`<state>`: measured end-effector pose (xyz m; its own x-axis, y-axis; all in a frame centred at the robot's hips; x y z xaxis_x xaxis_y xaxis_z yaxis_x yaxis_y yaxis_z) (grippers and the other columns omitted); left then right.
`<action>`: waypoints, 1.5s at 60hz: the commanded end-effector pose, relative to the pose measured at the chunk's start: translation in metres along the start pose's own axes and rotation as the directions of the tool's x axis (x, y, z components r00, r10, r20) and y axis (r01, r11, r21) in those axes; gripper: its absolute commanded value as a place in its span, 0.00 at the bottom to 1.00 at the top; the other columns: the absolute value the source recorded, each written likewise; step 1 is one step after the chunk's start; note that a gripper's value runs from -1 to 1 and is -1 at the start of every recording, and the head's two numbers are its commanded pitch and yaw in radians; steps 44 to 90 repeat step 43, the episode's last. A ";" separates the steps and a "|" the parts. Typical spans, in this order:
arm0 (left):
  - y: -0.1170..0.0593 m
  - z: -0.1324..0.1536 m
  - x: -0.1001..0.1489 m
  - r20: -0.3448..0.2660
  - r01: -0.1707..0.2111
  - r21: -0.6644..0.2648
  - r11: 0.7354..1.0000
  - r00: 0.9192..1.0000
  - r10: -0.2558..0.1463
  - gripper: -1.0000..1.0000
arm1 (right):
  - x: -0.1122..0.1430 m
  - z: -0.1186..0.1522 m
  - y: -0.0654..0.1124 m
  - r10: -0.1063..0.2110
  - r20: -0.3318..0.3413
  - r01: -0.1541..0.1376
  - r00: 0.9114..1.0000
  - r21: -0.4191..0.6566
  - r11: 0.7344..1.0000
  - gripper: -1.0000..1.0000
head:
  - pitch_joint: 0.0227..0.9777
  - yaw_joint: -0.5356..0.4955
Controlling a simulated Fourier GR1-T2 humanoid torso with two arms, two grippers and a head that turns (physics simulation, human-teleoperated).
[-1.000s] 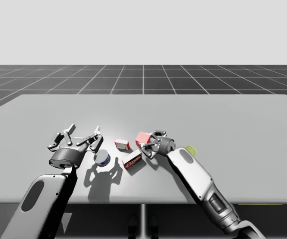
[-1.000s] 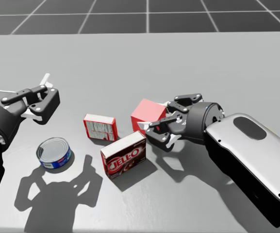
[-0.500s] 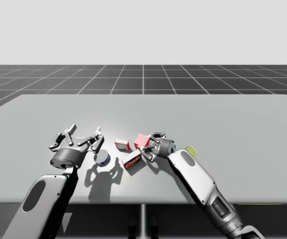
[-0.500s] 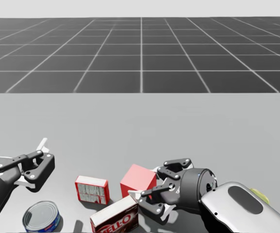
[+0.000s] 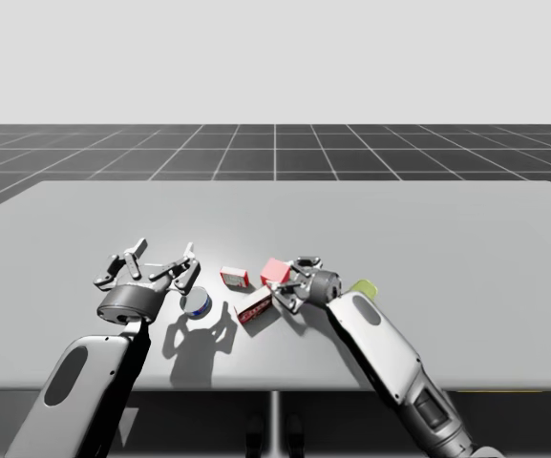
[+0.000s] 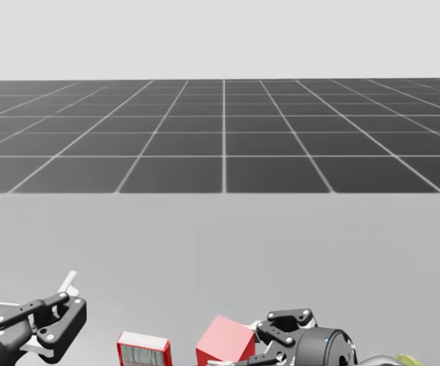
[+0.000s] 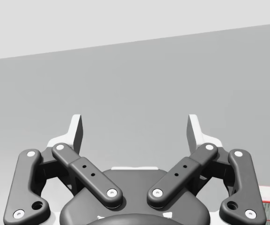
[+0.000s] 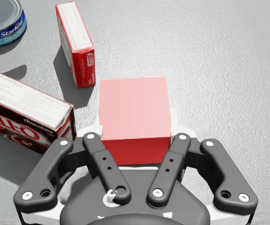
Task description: Find the red cube and pick it up.
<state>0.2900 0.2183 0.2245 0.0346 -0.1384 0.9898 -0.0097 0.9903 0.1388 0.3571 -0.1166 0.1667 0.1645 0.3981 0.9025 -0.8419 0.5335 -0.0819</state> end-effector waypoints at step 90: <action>0.000 0.000 0.001 0.002 -0.001 -0.001 1.000 1.000 0.001 0.00 | 0.133 0.097 -0.011 0.088 0.440 0.111 0.894 -0.406 0.907 1.00 | 0.41 0.53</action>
